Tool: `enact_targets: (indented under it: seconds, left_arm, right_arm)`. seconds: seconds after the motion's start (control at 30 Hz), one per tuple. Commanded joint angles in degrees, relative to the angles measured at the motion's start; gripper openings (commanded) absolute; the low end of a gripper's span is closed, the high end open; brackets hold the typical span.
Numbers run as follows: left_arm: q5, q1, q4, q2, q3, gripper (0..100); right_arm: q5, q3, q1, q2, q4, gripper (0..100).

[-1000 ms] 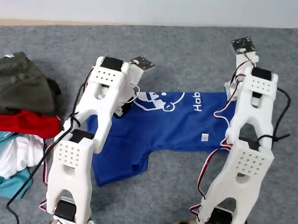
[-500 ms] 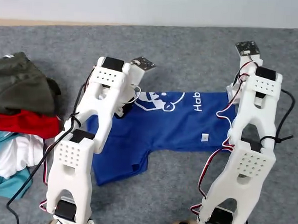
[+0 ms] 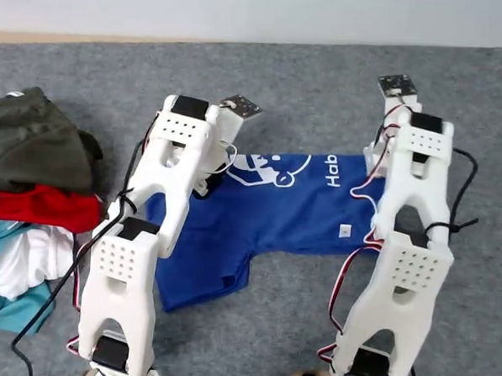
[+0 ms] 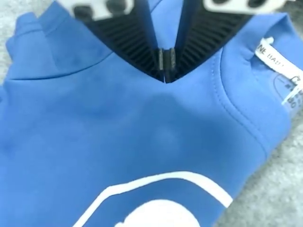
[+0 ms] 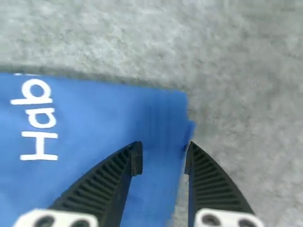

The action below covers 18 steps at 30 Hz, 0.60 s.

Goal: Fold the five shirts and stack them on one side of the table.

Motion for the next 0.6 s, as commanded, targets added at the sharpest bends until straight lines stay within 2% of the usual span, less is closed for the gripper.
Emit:
enact_targets:
  seconds: [0.0,0.33,0.57]
  left_arm:
    - [0.00,0.35,1.67,-3.60,-0.13,1]
    - [0.00,0.35,1.67,-3.60,-0.13,1]
    - [0.00,0.35,1.67,-3.78,-0.13,1]
  right_arm:
    - [-0.70,-2.99,-1.54,-0.48,-2.07,16.5]
    - [-0.26,-3.96,-2.24,-1.01,-9.19,16.5]
    - [-0.26,-11.96,-1.89,-1.01,-2.59,16.5]
